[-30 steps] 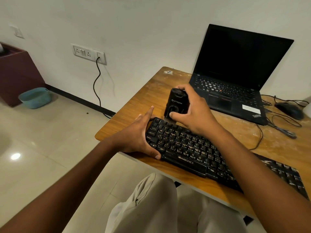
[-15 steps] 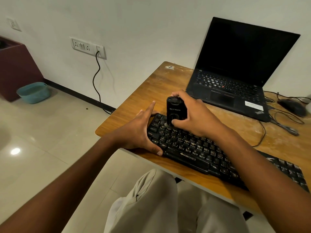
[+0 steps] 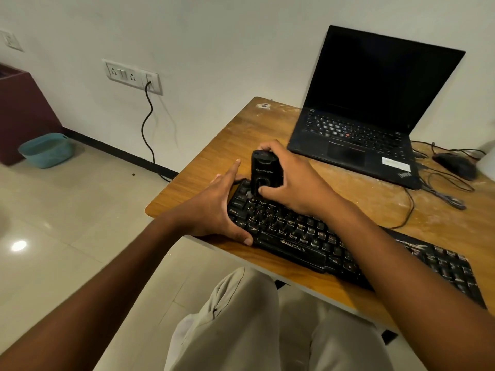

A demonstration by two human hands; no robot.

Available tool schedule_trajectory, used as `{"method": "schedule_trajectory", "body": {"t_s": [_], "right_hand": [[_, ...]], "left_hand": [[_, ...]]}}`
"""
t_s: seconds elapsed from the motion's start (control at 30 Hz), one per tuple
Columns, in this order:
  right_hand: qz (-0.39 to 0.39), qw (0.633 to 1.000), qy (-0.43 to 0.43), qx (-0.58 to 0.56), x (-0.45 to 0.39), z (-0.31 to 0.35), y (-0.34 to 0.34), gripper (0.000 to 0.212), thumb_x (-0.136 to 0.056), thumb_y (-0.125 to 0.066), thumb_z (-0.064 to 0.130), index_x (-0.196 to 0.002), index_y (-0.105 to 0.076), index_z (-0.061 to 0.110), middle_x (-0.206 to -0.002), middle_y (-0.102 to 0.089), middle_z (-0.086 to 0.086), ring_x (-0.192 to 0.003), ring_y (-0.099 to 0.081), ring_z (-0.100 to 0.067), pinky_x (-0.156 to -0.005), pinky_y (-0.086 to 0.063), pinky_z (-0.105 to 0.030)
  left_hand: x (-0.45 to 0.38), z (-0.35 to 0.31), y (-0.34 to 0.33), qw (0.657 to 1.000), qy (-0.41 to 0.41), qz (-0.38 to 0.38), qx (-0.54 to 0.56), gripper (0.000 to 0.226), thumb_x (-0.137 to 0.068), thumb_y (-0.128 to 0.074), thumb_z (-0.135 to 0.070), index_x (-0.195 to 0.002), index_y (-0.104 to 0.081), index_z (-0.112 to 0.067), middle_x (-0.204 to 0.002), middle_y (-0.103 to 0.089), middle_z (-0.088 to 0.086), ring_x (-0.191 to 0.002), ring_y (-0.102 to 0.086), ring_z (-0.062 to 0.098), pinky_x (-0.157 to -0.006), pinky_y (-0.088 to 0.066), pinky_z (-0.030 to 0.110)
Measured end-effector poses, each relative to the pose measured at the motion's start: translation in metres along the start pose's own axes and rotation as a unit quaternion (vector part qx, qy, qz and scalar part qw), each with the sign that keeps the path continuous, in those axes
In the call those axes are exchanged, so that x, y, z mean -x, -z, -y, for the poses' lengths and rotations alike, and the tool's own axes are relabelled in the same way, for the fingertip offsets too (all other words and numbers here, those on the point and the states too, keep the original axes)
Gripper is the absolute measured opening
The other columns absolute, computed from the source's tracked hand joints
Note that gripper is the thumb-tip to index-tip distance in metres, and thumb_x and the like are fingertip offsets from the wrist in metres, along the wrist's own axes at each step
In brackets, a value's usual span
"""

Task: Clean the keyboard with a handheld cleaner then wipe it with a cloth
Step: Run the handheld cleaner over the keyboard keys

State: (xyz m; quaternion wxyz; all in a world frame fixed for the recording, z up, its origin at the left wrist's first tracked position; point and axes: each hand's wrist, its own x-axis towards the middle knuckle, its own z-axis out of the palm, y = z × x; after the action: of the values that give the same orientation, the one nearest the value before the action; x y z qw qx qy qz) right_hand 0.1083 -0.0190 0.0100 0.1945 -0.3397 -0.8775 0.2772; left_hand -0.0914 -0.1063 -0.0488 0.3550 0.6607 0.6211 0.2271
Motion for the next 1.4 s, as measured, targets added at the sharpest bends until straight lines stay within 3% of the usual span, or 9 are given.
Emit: {"method": "schedule_trajectory", "body": {"t_s": [0.1,0.2,0.33,0.43,0.73,0.97,1.1,1.27,1.4], "right_hand": [[0.049,0.997,-0.038,0.038,0.016,-0.010,0.026,0.072,-0.081,-0.082,0.015,-0.134,-0.040,0.039,-0.108,-0.058,0.007,-0.083,-0.064,-0.007,-0.051,-0.052,-0.017],[0.063,0.995,-0.028,0.067,0.014,-0.006,0.038,0.070,-0.079,-0.082,0.016,-0.131,-0.041,0.039,-0.106,-0.061,0.006,-0.079,-0.065,-0.009,-0.052,-0.055,-0.022],[-0.004,1.000,0.006,-0.006,-0.004,0.008,0.012,0.069,-0.079,-0.082,0.013,-0.133,-0.043,0.033,-0.109,-0.060,0.005,-0.084,-0.063,-0.006,-0.053,-0.052,-0.016],[-0.025,0.999,0.011,-0.045,-0.009,0.006,-0.005,0.067,-0.080,-0.081,0.014,-0.131,-0.043,0.035,-0.110,-0.062,0.006,-0.088,-0.064,-0.008,-0.061,-0.056,-0.022],[0.066,0.994,-0.025,0.082,0.020,-0.009,0.039,0.072,-0.080,-0.083,0.017,-0.133,-0.040,0.040,-0.107,-0.060,0.007,-0.079,-0.064,-0.007,-0.051,-0.051,-0.017],[-0.016,0.999,0.027,-0.026,-0.012,0.014,-0.007,0.068,-0.080,-0.081,0.011,-0.134,-0.043,0.030,-0.104,-0.062,0.007,-0.080,-0.064,-0.005,-0.054,-0.052,-0.016],[-0.007,1.000,-0.005,-0.006,0.003,0.001,0.001,0.068,-0.081,-0.081,0.014,-0.132,-0.041,0.036,-0.105,-0.060,0.009,-0.084,-0.062,-0.004,-0.056,-0.052,-0.015],[0.050,0.997,-0.038,0.046,0.017,-0.008,0.032,0.070,-0.080,-0.083,0.015,-0.131,-0.042,0.039,-0.108,-0.058,0.008,-0.084,-0.065,-0.009,-0.054,-0.057,-0.021],[-0.008,0.999,-0.026,-0.018,0.004,0.006,0.017,0.069,-0.080,-0.082,0.012,-0.131,-0.043,0.036,-0.105,-0.059,0.009,-0.083,-0.064,-0.010,-0.051,-0.053,-0.018]], "left_hand": [[0.001,-0.002,0.000,1.000,0.013,0.006,-0.009,0.162,-0.045,-0.098,-0.055,-0.153,0.023,-0.051,-0.169,-0.005,-0.001,-0.154,-0.011,0.023,-0.122,-0.019,0.041],[0.001,-0.002,0.000,1.000,0.013,0.001,-0.019,0.163,-0.040,-0.095,-0.065,-0.150,0.024,-0.055,-0.170,-0.002,-0.002,-0.156,-0.006,0.025,-0.124,-0.022,0.053],[0.002,-0.002,0.000,1.000,0.012,0.002,-0.011,0.163,-0.041,-0.097,-0.062,-0.150,0.024,-0.055,-0.169,-0.004,-0.004,-0.156,-0.008,0.025,-0.123,-0.025,0.054],[0.002,-0.002,0.000,1.000,0.010,0.000,-0.009,0.162,-0.039,-0.096,-0.066,-0.149,0.024,-0.057,-0.169,-0.006,-0.008,-0.156,-0.008,0.026,-0.122,-0.027,0.056],[0.000,0.000,-0.001,1.000,0.016,0.002,-0.019,0.163,-0.039,-0.095,-0.066,-0.150,0.023,-0.056,-0.171,0.001,-0.001,-0.157,-0.005,0.028,-0.123,-0.025,0.057],[0.001,-0.001,-0.001,1.000,0.002,-0.018,-0.014,0.162,-0.039,-0.098,-0.063,-0.154,0.016,-0.052,-0.165,-0.019,-0.003,-0.152,-0.021,0.027,-0.119,-0.033,0.056],[0.003,-0.005,0.000,1.000,0.013,-0.001,-0.023,0.161,-0.049,-0.098,-0.052,-0.154,0.024,-0.048,-0.170,-0.003,-0.002,-0.156,0.000,0.022,-0.125,-0.016,0.046],[0.002,-0.005,0.000,1.000,0.019,0.000,-0.023,0.161,-0.046,-0.097,-0.057,-0.152,0.025,-0.052,-0.171,0.002,-0.002,-0.157,0.004,0.022,-0.126,-0.015,0.050],[0.002,-0.006,0.000,0.999,0.023,0.001,-0.022,0.162,-0.042,-0.095,-0.062,-0.150,0.025,-0.055,-0.171,0.002,-0.001,-0.157,0.004,0.026,-0.125,-0.018,0.056]]}}
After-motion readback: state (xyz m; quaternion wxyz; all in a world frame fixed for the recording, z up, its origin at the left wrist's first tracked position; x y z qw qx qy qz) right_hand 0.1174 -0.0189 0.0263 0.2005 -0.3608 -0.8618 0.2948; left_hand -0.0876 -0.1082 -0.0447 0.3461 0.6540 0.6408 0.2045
